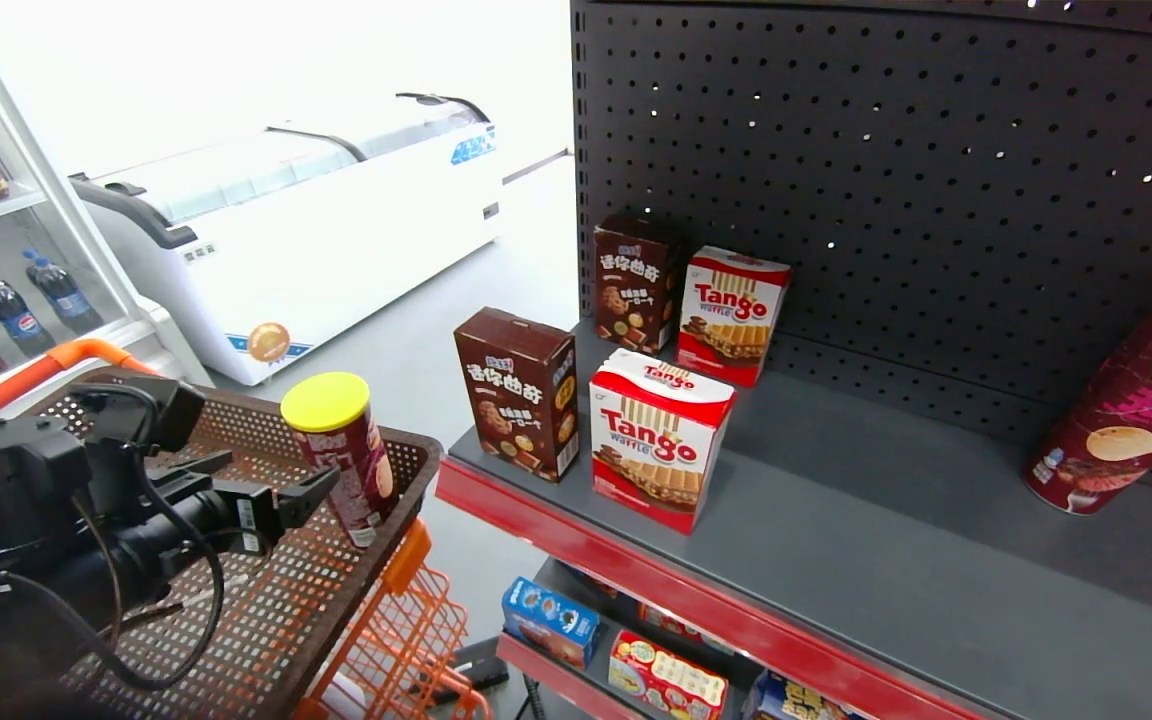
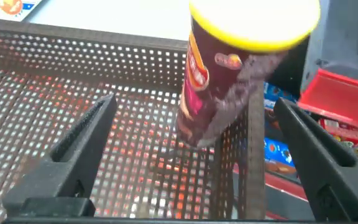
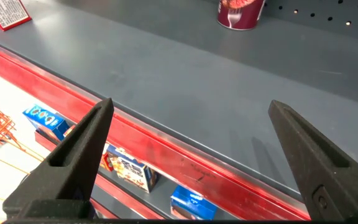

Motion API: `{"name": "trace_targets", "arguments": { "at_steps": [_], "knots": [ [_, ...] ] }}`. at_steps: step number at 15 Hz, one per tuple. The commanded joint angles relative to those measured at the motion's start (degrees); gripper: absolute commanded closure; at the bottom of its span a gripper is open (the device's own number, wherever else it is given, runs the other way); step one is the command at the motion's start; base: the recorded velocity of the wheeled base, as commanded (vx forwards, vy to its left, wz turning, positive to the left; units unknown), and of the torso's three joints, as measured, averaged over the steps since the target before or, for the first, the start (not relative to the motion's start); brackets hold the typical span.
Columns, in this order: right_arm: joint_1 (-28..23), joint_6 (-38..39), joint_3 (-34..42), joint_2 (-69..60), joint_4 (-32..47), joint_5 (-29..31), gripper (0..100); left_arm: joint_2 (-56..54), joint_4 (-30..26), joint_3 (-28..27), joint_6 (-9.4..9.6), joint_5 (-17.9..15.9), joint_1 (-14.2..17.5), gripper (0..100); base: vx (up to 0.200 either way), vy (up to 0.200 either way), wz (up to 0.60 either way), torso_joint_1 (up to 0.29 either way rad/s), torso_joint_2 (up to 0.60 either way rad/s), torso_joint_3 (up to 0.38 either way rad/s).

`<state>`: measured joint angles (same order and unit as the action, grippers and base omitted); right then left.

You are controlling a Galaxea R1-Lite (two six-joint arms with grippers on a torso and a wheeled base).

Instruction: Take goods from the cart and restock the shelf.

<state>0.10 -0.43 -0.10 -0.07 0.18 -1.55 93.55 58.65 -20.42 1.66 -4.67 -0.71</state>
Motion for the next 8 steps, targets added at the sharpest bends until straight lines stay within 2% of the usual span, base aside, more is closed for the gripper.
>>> {"name": "trace_targets", "arguments": {
  "at_steps": [1,8],
  "knots": [
    [0.0,0.0,0.0,0.1,0.0,0.0,0,5.9,1.6,-2.8,0.01,0.0,-0.8,0,0.000,0.000,0.00,0.000,0.00,0.000],
    [0.0,0.0,0.0,0.1,0.0,0.0,0,8.8,2.3,-3.9,0.01,0.0,-1.5,0,0.000,0.000,0.00,0.000,0.00,0.000]
  ]
}}
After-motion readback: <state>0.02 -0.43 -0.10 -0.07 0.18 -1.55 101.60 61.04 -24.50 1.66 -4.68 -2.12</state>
